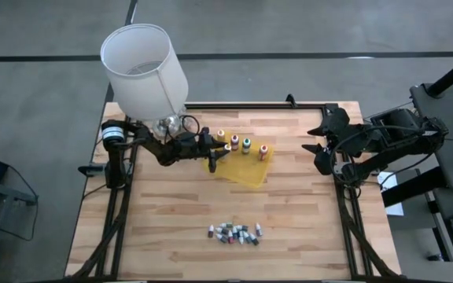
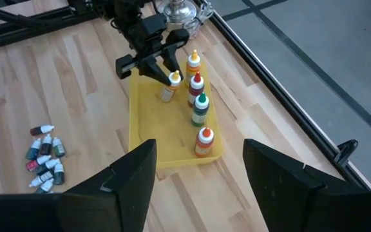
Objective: Pick & Place food coloring
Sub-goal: Put the large yellow food coloring bottle into the yellow bin
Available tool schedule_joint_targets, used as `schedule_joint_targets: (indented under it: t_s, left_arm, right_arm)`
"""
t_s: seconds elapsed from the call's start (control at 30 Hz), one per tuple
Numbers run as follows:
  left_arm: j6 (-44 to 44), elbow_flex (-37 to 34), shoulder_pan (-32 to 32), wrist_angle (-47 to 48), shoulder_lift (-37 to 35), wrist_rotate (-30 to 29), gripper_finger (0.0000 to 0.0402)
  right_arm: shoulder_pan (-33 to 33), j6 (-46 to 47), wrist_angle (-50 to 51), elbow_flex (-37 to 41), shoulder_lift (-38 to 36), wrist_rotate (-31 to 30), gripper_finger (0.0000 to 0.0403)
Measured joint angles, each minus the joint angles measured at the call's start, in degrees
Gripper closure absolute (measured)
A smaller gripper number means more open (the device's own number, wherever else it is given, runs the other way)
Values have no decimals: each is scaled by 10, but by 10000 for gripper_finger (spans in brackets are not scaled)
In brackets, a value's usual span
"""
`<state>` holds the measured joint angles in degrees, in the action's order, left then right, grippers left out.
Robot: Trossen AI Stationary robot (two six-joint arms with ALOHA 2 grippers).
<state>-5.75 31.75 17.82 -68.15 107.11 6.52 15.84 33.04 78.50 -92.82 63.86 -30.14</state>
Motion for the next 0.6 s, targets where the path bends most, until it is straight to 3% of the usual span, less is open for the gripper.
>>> schedule_joint_targets:
  t_s: [0.6]
  left_arm:
    - [11, 18, 0, 19, 0, -1, 266]
  right_arm:
    - [0, 0, -2, 0, 0, 0, 179]
